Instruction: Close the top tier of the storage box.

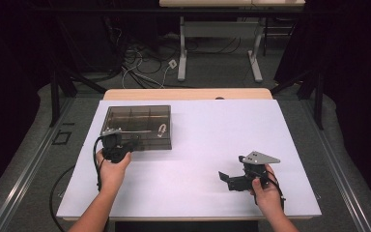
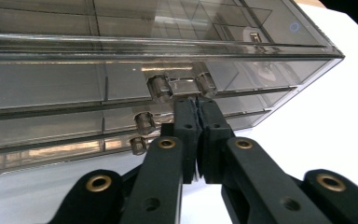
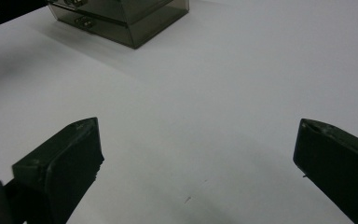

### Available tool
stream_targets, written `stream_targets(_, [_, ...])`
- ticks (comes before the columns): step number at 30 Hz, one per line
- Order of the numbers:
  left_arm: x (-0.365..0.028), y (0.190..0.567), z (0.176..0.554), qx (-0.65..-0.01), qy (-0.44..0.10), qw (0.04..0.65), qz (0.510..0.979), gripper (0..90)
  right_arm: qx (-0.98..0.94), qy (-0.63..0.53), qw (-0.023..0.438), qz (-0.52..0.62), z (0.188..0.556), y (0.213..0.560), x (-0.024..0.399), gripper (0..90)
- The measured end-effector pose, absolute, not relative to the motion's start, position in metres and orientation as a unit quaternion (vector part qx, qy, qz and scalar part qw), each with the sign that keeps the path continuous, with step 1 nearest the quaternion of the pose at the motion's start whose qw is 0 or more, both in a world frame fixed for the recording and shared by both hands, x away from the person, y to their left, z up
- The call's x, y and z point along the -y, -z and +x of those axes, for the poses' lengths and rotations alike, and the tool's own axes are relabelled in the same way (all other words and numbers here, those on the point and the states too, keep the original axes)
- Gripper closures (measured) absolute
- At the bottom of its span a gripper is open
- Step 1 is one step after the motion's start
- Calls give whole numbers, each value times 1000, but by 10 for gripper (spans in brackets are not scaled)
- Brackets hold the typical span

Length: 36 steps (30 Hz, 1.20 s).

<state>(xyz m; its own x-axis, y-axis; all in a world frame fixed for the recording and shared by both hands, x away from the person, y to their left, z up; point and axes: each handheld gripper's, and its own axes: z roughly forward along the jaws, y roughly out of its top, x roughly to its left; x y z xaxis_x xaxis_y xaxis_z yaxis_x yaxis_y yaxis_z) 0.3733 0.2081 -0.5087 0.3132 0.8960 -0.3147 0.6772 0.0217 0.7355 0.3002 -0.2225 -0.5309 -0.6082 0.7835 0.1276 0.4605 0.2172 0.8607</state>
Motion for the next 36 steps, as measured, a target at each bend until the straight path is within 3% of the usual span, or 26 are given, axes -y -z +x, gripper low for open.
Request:
stream_targets(13, [-208,501,363,-551,-147,439,694,696,-759,-474,171,413,299,530,224,6])
stream_targets(18, [-207,498,360,-532,-179,438,702,584,-758,-475,175,411,299,530,224,8])
stream_targets(27, [-200,489,352,-504,-190,455,709,412,-759,-473,179,410,299,530,223,10])
stream_targets(36, [-194,478,344,-478,-182,486,709,351,-758,-474,177,411,299,530,224,11])
